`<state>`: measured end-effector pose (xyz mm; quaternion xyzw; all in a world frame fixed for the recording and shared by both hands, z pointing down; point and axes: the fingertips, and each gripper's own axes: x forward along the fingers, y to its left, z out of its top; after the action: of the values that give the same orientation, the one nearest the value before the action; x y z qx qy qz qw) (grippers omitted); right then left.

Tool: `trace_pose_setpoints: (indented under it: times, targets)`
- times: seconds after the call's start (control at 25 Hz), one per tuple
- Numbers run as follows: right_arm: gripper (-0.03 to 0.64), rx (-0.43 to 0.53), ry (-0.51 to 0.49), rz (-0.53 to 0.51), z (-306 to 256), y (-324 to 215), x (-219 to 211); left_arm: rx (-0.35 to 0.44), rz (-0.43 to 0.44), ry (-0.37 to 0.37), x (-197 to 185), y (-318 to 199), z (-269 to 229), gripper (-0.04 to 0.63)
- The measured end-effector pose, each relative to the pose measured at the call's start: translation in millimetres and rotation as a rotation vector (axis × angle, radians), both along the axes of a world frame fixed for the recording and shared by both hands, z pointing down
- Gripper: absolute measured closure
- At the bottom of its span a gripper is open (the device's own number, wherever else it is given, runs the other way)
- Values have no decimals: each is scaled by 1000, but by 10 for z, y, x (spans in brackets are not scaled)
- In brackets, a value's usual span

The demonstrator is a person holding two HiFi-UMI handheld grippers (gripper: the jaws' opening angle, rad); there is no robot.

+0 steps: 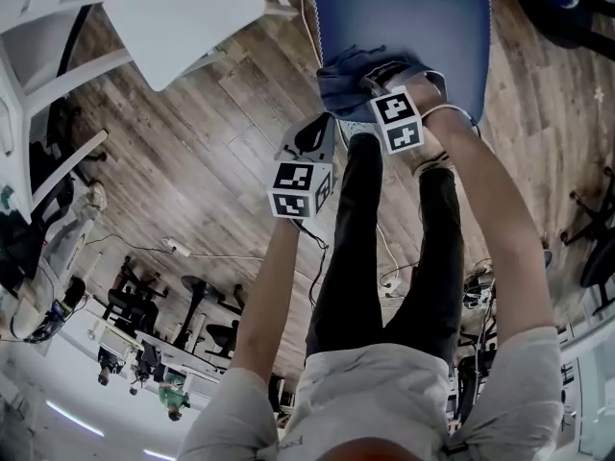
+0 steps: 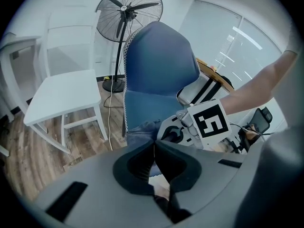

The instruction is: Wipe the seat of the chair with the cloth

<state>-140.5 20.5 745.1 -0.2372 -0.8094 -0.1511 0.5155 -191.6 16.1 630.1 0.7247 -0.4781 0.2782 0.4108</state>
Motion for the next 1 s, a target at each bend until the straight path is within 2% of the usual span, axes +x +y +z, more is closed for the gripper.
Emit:
trace_pose_setpoints:
  times: [0.2, 0.4, 0.52, 0.72, 1.0]
  targets:
    - [569, 10, 27, -24, 22, -41, 260, 8, -43, 14, 122, -49, 0, 568]
    - [569, 0, 29, 42, 8, -120, 472, 24, -90, 22, 251, -23, -37, 568]
    - [569, 34, 35, 13, 40, -114, 657, 12, -129, 26, 340, 111, -27, 568]
    - [569, 60, 36, -29, 64, -114, 887, -10, -148, 22, 538, 317, 5, 568]
    - [569, 100, 4, -47, 77, -192, 1087, 4, -175, 12, 785, 367, -22, 568]
